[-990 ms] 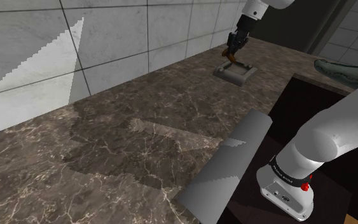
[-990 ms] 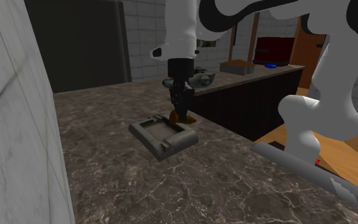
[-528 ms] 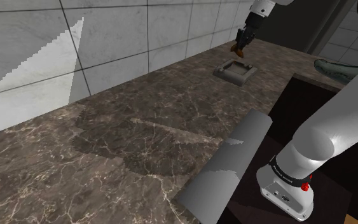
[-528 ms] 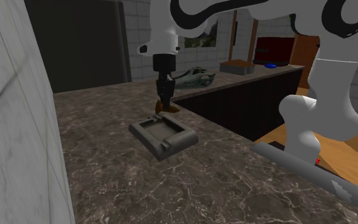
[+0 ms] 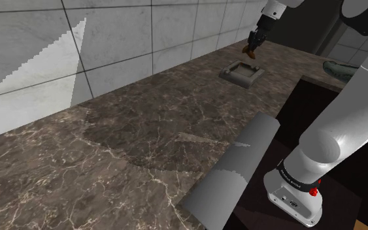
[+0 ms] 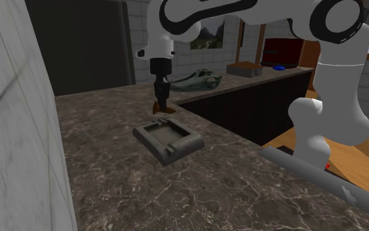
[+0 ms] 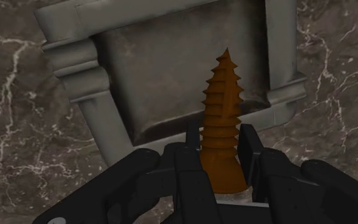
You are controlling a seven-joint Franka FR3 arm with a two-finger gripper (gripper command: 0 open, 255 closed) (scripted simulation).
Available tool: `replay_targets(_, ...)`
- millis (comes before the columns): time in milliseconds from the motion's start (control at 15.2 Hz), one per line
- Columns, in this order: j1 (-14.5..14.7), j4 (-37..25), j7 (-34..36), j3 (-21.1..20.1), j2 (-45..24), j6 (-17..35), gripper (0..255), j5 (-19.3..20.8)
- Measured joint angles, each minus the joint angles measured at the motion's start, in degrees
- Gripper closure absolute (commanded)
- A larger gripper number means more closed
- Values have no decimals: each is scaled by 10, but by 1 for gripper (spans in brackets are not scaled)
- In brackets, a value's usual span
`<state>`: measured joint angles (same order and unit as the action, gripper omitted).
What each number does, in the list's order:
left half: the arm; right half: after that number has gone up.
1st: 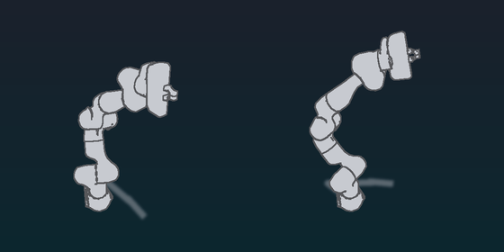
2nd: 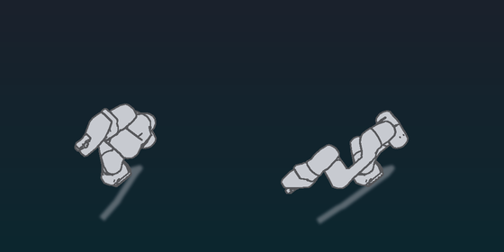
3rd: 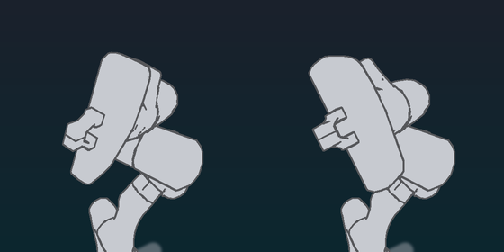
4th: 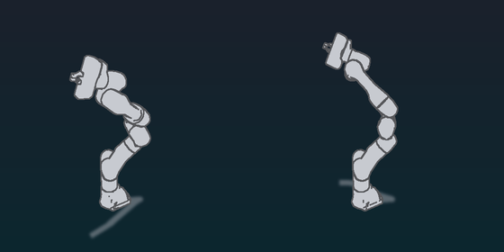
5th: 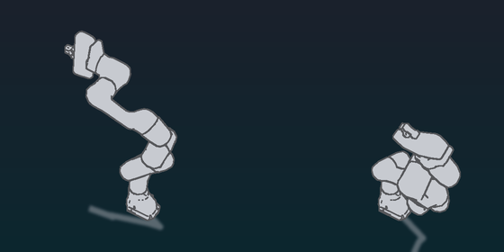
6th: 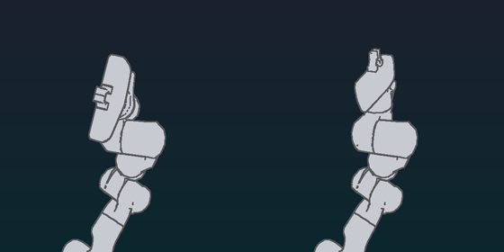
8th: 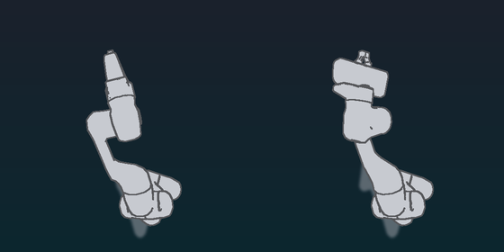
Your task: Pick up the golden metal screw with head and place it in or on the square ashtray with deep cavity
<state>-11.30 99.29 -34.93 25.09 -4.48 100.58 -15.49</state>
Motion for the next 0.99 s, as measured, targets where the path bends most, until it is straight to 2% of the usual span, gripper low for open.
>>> replay_targets(990, 0, 81, -29, -2, -19, 95, 255, -16)
